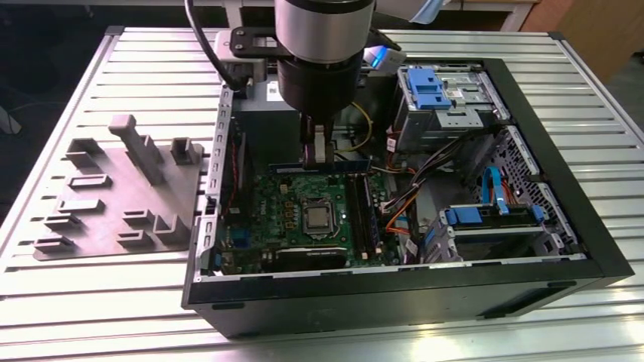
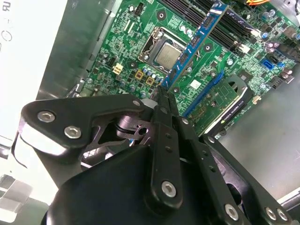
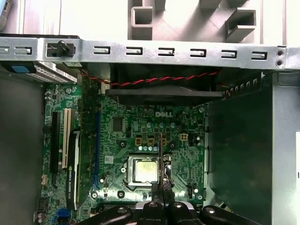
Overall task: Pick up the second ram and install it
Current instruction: 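Pick up the second ram and move it above second insertion slot, then insert the second ram into the second slot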
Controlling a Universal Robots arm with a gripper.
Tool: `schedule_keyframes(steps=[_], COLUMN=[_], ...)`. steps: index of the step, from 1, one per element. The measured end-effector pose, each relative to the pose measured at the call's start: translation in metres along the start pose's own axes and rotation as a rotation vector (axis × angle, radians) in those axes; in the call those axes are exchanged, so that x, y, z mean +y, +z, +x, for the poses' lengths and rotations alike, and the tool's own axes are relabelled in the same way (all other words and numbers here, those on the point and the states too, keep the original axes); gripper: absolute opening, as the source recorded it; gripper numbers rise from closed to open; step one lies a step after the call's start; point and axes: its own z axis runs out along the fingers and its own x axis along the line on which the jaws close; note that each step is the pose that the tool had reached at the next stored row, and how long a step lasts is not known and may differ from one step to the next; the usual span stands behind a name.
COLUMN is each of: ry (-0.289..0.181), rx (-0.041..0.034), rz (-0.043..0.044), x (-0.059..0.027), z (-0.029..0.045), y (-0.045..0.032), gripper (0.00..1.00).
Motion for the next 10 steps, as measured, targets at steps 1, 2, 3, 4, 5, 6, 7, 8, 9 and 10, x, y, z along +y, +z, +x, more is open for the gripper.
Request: schedule_keyframes(steps=[1, 2, 3, 4, 5, 6, 7, 8, 9, 10], ry=[0.000, 0.000, 0.000, 0.000, 0.000, 0.000, 0.000, 0.000, 0.000, 0.000], rx=[-0.0002, -0.0002, -0.0002, -0.0002, -0.0002, -0.0002, -0.0002, -0.0003, -0.0004, -0.0005], rz=[0.0001, 0.0001, 0.0001, 0.0001, 0.0001, 0.0001, 0.0001, 0.0001, 0.0001, 0.0001], x=[0.0000, 0.0000, 0.0000, 0.0000, 0.0000, 0.0000, 0.0000, 0.0000, 0.0000, 0.0000], z=[0.0000, 0.0000, 0.0000, 0.0000, 0.0000, 0.0000, 0.0000, 0.0000, 0.0000, 0.0000], y=[0.0003, 0.0004, 0.0004, 0.0005, 0.0005, 0.0005, 0.0005, 0.0005, 0.0005, 0.0005], gripper=[0.11, 0.11, 0.11, 0.11, 0.11, 0.11, 0.11, 0.11, 0.11, 0.11])
